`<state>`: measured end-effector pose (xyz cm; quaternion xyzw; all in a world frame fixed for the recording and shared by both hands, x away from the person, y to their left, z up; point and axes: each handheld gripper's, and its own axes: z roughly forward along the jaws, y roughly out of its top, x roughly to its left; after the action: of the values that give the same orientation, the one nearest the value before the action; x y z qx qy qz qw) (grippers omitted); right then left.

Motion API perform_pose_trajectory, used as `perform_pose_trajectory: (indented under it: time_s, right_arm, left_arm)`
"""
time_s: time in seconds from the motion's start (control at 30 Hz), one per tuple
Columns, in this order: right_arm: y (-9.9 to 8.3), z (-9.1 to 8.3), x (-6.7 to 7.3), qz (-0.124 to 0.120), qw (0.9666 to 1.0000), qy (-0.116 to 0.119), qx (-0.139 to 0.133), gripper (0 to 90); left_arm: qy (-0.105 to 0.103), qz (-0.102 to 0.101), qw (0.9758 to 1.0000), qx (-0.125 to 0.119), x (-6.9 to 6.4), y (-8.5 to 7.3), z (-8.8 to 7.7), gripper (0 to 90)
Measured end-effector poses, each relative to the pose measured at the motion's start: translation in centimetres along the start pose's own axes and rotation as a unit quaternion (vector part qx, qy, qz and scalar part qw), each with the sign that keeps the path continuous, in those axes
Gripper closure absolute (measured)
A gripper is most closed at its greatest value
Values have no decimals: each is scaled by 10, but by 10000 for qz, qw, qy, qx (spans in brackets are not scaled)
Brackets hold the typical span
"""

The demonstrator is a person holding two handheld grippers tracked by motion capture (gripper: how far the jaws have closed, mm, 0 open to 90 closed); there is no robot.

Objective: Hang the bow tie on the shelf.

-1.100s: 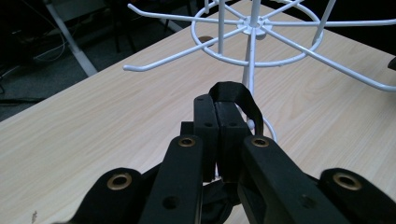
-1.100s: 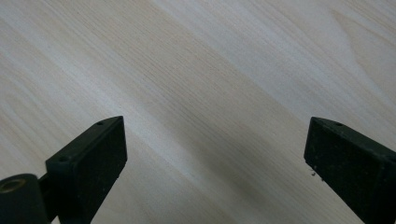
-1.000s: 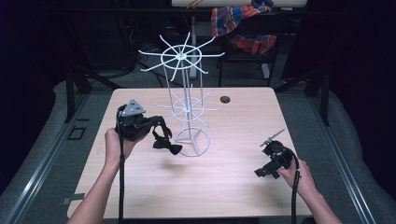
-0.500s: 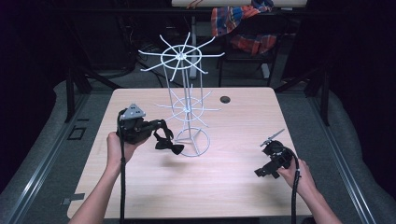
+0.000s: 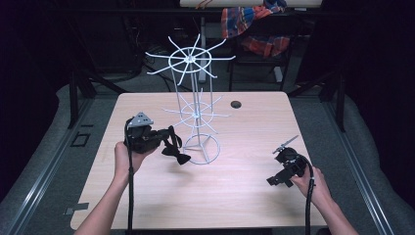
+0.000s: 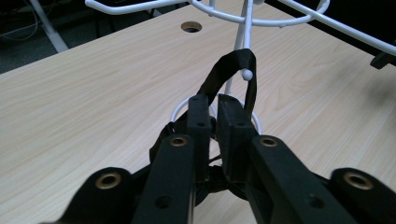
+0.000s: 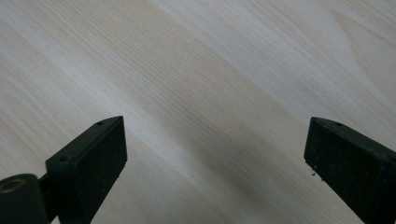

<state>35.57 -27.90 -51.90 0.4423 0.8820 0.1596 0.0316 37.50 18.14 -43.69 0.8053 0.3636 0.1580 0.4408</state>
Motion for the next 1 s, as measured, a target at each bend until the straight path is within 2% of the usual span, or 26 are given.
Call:
perform_pose_trajectory:
  time_s: [0.07, 0.1, 0.17, 0.23, 0.4, 0.43, 0.47, 0.5, 0.53, 0.57, 0.6, 0.63, 0.67, 0.77, 0.8, 0.87, 1.0]
  right_arm:
    - [1, -1, 0, -59, 10000, 35, 63, 54]
    - [-1, 1, 2, 100, 9998, 24, -161, 54]
    - [-1, 1, 2, 91, 9998, 21, -149, 54]
    - [-1, 1, 2, 99, 9998, 15, -159, 54]
    - [0, 2, 3, 103, 9997, 47, -199, 54]
    - [0, 2, 3, 95, 9998, 45, -194, 55]
    - [2, -1, 1, -82, 10000, 25, 48, 54]
    - [1, 0, 2, 3, 10000, 2, -50, 54]
    - [-1, 4, 5, 223, 9991, 64, -348, 54]
    - [2, -2, 1, -99, 9999, 34, 61, 54]
    - [1, -1, 3, 12, 10000, 29, -60, 55]
    - [1, -1, 2, 19, 10000, 51, -72, 54]
    - [1, -1, 2, -23, 10000, -25, -41, 54]
    - [2, -2, 2, -63, 10000, 38, -2, 54]
    - [1, -1, 3, 9, 10000, 42, -81, 54]
    - [1, -1, 3, 5, 10000, 43, -80, 54]
    - [1, -3, 2, -64, 10000, 32, -16, 54]
  left_arm:
    - [-17, -34, 10000, 10, 1, 0, -1, 769]
    - [-65, -88, 9999, -21, 2, -1, -2, 740]
    - [-107, -158, 9998, -5, 4, -2, -3, 679]
    - [-115, -219, 9997, 23, 6, -4, -6, 655]
    - [-79, -372, 9993, 4, 10, -7, -12, 518]
    - [-90, -417, 9991, 16, 10, -7, -13, 486]
    - [-72, -424, 9991, 34, 10, -7, -15, 450]
    - [-60, -426, 9991, 33, 10, -8, -16, 423]
    - [-39, -449, 9990, 65, 10, -8, -18, 391]
    - [4, -440, 9990, 75, 9, -9, -19, 352]
    - [28, -433, 9990, 88, 9, -9, -21, 335]
    - [35, -411, 9991, 101, 9, -10, -22, 316]
    - [44, -410, 9991, 116, 9, -11, -23, 294]
    - [51, -409, 9991, 140, 8, -12, -27, 254]
    - [52, -427, 9990, 137, 8, -12, -28, 241]
    - [84, -438, 9989, 137, 8, -13, -30, 220]
    - [213, -392, 9987, 240, 5, -16, -35, 180]
